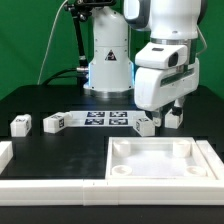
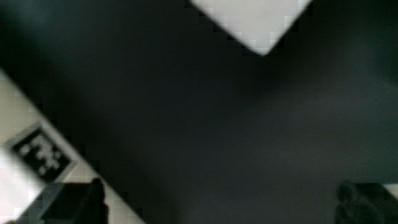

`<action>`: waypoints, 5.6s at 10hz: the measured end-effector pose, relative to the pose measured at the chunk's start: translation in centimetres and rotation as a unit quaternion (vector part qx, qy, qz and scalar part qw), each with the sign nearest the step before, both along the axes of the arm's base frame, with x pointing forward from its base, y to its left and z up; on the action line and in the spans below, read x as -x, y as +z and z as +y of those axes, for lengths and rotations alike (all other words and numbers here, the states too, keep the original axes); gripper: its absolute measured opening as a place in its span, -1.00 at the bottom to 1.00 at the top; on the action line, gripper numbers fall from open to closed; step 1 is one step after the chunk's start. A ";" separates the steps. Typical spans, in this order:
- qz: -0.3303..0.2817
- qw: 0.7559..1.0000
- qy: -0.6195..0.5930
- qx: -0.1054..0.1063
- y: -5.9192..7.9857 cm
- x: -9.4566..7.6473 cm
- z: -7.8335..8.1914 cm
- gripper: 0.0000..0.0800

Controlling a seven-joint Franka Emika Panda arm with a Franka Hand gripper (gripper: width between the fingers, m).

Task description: Assemble one leg

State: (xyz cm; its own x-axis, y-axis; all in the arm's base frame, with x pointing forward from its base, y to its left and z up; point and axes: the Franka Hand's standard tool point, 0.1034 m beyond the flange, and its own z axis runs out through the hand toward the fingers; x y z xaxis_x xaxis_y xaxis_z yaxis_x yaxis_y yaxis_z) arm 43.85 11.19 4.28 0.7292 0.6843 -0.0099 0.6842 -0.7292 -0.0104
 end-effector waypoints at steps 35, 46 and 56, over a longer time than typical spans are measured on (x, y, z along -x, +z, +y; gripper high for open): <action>0.454 0.764 -0.430 0.159 -3.5 10.2 4.0 -0.03; 0.458 0.765 -0.426 0.155 -0.8 8.4 3.7 -0.28; 0.270 0.847 -0.454 0.063 2.1 2.3 3.7 -0.27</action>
Offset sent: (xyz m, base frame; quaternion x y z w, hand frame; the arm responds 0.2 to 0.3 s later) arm 0.0000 0.0000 0.0000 0.0000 0.0000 0.1593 0.9872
